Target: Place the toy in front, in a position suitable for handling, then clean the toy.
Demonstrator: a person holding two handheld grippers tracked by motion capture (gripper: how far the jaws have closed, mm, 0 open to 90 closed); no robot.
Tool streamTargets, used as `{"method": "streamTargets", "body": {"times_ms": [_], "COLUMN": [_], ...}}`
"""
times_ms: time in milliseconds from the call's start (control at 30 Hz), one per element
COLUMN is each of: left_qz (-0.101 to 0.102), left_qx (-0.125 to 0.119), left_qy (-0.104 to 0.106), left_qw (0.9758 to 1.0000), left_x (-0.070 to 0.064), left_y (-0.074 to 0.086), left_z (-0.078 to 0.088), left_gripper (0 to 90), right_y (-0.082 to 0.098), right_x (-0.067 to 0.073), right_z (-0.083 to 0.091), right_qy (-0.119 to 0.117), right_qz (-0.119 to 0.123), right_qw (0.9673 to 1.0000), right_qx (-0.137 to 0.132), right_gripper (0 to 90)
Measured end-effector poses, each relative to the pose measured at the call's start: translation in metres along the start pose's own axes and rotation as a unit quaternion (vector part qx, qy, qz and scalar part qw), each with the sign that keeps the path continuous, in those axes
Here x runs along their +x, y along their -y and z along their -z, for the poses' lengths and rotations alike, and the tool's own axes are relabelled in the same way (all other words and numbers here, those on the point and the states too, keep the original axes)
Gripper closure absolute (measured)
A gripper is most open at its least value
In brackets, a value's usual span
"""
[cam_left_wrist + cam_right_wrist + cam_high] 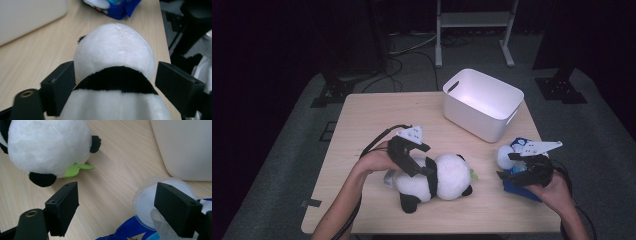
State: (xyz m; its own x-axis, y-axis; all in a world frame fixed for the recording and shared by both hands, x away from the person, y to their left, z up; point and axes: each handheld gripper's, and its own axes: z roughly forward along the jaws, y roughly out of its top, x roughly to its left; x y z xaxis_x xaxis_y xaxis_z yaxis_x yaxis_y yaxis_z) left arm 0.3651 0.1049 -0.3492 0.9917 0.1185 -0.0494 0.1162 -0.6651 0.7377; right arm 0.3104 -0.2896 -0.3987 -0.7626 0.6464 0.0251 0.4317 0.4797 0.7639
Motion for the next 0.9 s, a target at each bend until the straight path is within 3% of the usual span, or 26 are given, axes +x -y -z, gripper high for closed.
{"method": "streamTargets", "body": {"times_ms": [233, 500, 633, 733, 900], "left_qz": [0.034, 0.07, 0.085, 0.09, 0.085], "left_qx": [-0.033, -0.067, -0.068, -0.074, -0.07], "left_qy": [-0.025, -0.066, -0.069, -0.076, -0.078], "left_qw": [0.9986, 0.993, 0.9917, 0.9903, 0.9908], "left_x": [-0.005, -0.014, -0.015, -0.015, -0.017], "left_y": [0.025, 0.062, 0.075, 0.078, 0.08], "left_z": [0.025, 0.05, 0.052, 0.057, 0.059], "left_gripper": [7.9, 5.3, 5.3, 5.3, 5.3], "right_y": [-0.001, 0.001, 0.002, 0.003, 0.002], "right_x": [-0.002, -0.005, -0.007, -0.01, -0.016], "right_z": [-0.002, -0.001, 0.003, 0.007, 0.016], "right_qy": [-0.001, 0.004, 0.009, 0.015, 0.022], "right_qz": [-0.007, -0.014, -0.018, -0.022, -0.028], "right_qw": [1.0, 0.9999, 0.9998, 0.9996, 0.9993], "right_qx": [0.0, 0.0, -0.004, -0.006, -0.014], "right_gripper": [18.3, 18.3, 18.3, 18.3, 18.5]}}
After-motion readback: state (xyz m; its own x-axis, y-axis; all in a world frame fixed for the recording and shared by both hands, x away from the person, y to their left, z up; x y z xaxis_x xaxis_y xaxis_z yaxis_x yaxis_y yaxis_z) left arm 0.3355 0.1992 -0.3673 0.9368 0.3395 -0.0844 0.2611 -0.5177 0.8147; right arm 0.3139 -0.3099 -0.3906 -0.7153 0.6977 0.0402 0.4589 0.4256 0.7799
